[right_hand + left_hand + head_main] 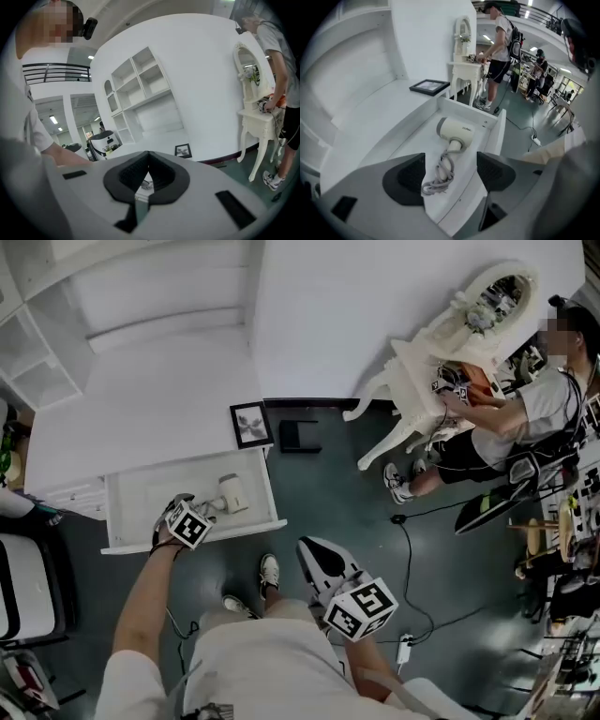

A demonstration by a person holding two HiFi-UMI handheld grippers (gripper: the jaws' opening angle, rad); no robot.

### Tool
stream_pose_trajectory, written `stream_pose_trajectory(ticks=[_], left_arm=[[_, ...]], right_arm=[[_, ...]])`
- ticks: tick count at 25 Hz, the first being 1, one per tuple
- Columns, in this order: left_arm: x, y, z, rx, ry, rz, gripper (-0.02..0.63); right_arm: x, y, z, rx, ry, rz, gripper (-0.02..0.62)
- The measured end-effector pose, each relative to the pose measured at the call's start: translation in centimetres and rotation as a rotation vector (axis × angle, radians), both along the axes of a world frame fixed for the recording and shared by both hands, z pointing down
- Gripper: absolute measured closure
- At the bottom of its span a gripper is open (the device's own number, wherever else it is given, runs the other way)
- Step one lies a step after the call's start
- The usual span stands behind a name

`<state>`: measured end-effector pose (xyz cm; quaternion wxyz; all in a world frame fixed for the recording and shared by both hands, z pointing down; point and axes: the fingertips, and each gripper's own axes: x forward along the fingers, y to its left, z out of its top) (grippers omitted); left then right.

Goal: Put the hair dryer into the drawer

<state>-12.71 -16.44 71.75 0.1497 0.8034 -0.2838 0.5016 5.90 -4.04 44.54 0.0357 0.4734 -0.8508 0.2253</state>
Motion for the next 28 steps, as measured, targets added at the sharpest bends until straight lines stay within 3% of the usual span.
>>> stream_pose_trajectory(ticks=[11,21,28], left_arm=[[-5.5,5.1,-7.7,0.247,0.273,-0.346,0.289],[-8.6,6.3,-15.4,0.477,0.396,-0.484,0.505],[-11.9,7.1,-21.0,0.640,0.430,-0.569,0.577]], right_arm=[[-7.9,1.9,-0.9,0.042,0.009,-0.184,0.586],[-10.6,2.7,-2.9,0.090,0.045,-0.261,0.586],[-10.3,1.6,-4.0,0.140,0.041,-0.276,0.586]])
